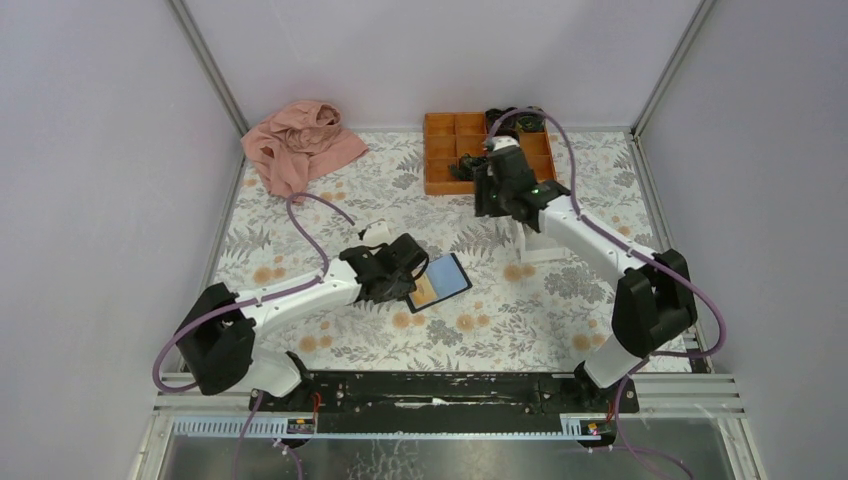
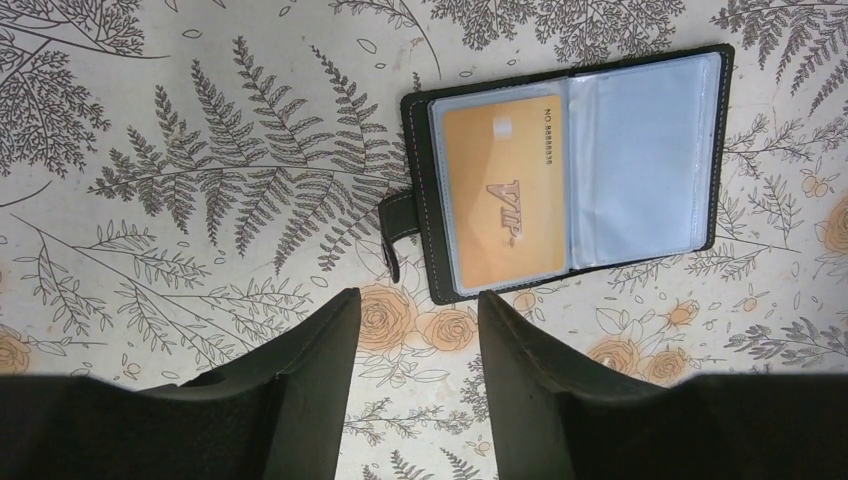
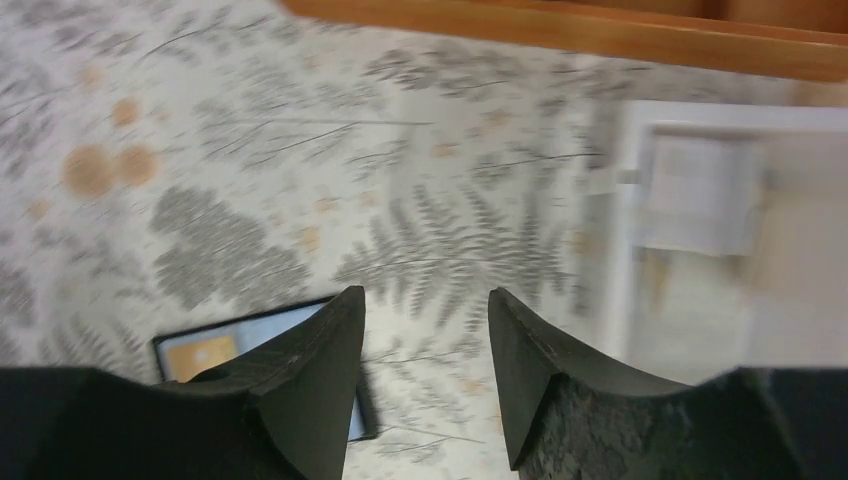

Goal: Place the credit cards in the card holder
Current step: Pick up the credit card from the storage box, then insert the credit card into the card holder.

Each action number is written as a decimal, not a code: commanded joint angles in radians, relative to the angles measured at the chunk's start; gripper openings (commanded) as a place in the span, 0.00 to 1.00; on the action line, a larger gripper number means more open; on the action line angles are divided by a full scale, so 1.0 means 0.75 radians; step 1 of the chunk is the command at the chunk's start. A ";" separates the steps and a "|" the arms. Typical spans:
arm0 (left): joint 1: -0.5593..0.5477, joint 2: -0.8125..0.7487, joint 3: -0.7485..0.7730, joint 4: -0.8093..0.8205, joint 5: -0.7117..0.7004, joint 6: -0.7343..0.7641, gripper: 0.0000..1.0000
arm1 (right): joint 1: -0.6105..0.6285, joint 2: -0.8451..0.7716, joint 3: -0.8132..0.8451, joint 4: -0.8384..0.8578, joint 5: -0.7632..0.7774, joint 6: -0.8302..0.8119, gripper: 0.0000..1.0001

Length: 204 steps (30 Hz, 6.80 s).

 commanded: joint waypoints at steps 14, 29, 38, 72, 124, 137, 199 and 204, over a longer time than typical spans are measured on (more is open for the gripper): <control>-0.006 0.023 0.033 0.130 0.044 0.113 0.58 | -0.381 -0.007 0.029 -0.179 0.186 -0.100 0.59; -0.005 -0.002 -0.011 0.153 0.048 0.087 0.57 | -0.410 0.130 0.002 -0.160 0.271 -0.160 0.58; -0.001 0.000 -0.025 0.159 0.042 0.095 0.57 | -0.448 0.226 0.055 -0.150 0.272 -0.189 0.56; 0.017 -0.012 -0.037 0.173 0.058 0.110 0.56 | -0.467 0.166 0.078 -0.242 0.363 -0.205 0.01; 0.197 -0.509 -0.283 0.945 0.991 0.637 0.79 | -0.051 -0.454 -0.333 -0.350 -1.558 0.029 0.00; 0.206 -0.553 -0.376 1.021 1.177 0.594 0.67 | -0.050 -0.381 -0.362 -0.259 -1.669 0.030 0.00; 0.221 -0.605 -0.653 0.891 0.345 -0.101 0.00 | -0.042 -0.104 -0.223 -0.169 -0.856 -0.001 0.38; 0.075 -0.422 -0.542 0.888 0.162 -0.225 0.00 | -0.033 -0.012 -0.214 -0.154 -0.619 0.015 0.32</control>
